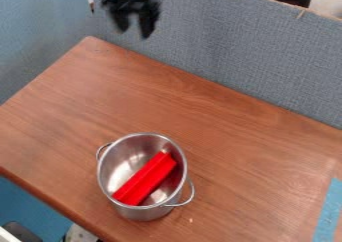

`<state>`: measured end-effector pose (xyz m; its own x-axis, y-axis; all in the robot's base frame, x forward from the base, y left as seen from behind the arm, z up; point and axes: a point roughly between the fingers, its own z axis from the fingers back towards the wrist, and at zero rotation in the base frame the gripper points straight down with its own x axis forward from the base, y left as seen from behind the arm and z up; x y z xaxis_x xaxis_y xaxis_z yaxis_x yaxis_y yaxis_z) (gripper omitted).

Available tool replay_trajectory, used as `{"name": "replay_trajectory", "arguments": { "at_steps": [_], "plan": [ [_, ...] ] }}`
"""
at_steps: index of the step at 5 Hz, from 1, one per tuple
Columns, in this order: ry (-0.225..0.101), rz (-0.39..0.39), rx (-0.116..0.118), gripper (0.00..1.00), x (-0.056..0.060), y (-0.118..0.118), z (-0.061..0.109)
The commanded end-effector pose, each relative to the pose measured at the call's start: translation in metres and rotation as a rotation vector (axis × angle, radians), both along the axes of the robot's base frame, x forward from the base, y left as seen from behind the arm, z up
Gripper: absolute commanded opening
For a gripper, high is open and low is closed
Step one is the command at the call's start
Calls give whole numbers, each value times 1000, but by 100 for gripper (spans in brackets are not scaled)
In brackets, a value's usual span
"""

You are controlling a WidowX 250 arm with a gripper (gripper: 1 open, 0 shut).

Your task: Put the red object in the metal pot

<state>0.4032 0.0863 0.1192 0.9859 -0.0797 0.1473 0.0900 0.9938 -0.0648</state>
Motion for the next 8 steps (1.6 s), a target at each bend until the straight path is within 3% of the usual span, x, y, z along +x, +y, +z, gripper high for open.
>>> {"name": "replay_trajectory", "arguments": {
  "at_steps": [1,2,3,4,5,6,7,8],
  "plan": [
    [-88,-37,-6,0,-12,-47,44],
    [-83,-68,-6,0,-19,-97,39],
    [-75,-4,2,0,-35,-134,29],
    [-31,-73,3,0,-66,-134,-15],
    [-66,-131,1,0,-88,-111,-17],
    [-45,-240,-7,0,-63,-139,-41],
    [-11,-373,-26,100,-51,-172,-72],
    [-43,-262,-16,0,-78,-142,-65]
  ]
}}
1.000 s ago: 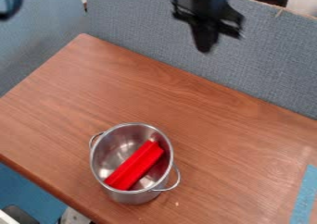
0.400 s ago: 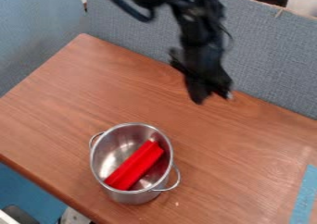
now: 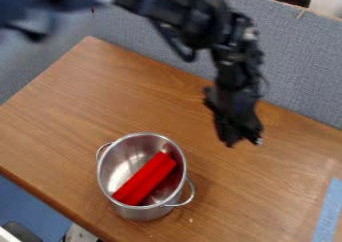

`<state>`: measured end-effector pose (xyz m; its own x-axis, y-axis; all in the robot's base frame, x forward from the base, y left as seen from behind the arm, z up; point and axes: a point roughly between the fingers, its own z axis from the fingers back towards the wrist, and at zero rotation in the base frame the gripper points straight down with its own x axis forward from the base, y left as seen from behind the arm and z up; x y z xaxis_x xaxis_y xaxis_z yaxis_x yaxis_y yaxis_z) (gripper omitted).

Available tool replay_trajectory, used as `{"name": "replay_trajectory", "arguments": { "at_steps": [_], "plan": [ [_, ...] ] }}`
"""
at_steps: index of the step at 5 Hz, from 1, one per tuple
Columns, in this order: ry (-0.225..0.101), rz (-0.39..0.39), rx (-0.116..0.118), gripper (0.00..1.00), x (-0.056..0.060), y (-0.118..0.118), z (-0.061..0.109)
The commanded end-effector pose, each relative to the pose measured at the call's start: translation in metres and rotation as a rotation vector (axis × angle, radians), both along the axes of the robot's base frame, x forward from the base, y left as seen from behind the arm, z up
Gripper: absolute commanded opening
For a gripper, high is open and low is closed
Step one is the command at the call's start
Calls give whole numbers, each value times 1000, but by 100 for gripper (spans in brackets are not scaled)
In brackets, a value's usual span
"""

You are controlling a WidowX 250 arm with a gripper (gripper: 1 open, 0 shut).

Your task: Put the red object in the metal pot

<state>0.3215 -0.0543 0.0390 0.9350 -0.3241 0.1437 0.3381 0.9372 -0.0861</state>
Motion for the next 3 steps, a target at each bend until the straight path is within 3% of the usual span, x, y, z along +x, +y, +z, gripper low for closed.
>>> {"name": "replay_trajectory", "arguments": {
  "at_steps": [1,2,3],
  "plan": [
    [-55,80,-18,0,-20,17,1],
    [-67,187,-19,0,-46,53,4],
    [-104,293,-15,0,-55,87,10]
  ]
}}
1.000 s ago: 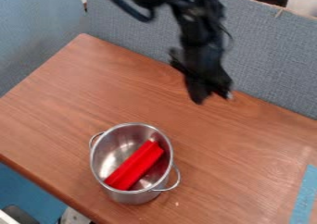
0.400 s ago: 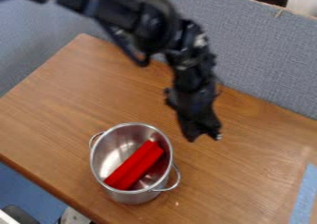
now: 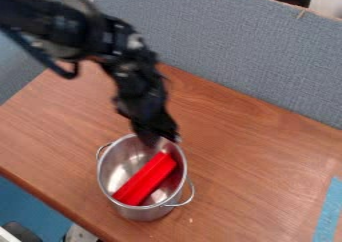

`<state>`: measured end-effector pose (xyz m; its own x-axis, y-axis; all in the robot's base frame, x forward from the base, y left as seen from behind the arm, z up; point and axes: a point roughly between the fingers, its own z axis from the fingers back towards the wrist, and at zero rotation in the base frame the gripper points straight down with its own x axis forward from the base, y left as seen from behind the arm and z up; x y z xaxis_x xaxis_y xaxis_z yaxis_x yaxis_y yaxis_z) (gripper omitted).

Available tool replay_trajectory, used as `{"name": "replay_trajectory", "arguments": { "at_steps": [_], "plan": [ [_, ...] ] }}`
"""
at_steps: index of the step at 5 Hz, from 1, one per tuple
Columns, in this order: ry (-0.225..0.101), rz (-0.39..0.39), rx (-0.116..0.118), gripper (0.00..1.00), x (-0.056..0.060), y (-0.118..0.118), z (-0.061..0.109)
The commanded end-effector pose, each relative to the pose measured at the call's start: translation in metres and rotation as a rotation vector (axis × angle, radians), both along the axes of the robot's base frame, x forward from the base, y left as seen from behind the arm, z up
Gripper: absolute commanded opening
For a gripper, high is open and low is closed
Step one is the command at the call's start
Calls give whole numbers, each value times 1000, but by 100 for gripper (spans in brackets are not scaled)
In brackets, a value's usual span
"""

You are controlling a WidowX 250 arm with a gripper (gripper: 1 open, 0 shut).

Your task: Put the red object in the metal pot

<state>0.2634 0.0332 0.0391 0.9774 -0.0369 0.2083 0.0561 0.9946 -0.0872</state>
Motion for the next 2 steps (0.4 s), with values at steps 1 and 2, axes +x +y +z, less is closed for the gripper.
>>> {"name": "replay_trajectory", "arguments": {
  "at_steps": [1,2],
  "plan": [
    [-50,91,5,0,-1,25,11],
    [-101,-29,-5,100,13,-25,58]
  ]
}}
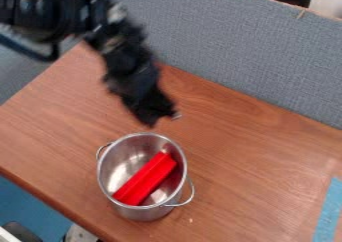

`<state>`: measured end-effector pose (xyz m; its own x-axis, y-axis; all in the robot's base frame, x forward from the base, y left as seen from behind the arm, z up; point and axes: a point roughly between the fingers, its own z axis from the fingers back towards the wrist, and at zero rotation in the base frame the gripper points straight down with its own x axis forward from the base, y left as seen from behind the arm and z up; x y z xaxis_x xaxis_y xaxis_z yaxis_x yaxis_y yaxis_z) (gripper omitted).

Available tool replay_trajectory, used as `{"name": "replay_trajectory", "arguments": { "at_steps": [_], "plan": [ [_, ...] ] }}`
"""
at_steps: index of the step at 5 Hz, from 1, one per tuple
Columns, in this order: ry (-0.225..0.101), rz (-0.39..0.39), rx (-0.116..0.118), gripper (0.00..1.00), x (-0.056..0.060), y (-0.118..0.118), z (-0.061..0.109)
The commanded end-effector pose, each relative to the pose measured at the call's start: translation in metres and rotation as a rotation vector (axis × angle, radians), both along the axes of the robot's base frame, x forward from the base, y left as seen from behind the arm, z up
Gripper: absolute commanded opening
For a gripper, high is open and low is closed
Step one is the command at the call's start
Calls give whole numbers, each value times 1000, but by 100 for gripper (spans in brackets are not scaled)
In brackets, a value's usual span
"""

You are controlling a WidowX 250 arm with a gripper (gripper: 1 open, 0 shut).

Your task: Put the red object in the metal pot

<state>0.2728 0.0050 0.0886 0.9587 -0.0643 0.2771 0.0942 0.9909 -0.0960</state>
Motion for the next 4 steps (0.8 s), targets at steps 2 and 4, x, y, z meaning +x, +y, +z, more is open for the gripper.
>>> {"name": "replay_trajectory", "arguments": {
  "at_steps": [2,4],
  "plan": [
    [-43,138,-6,0,56,-38,40],
    [-20,-91,-1,100,22,-4,58]
  ]
}}
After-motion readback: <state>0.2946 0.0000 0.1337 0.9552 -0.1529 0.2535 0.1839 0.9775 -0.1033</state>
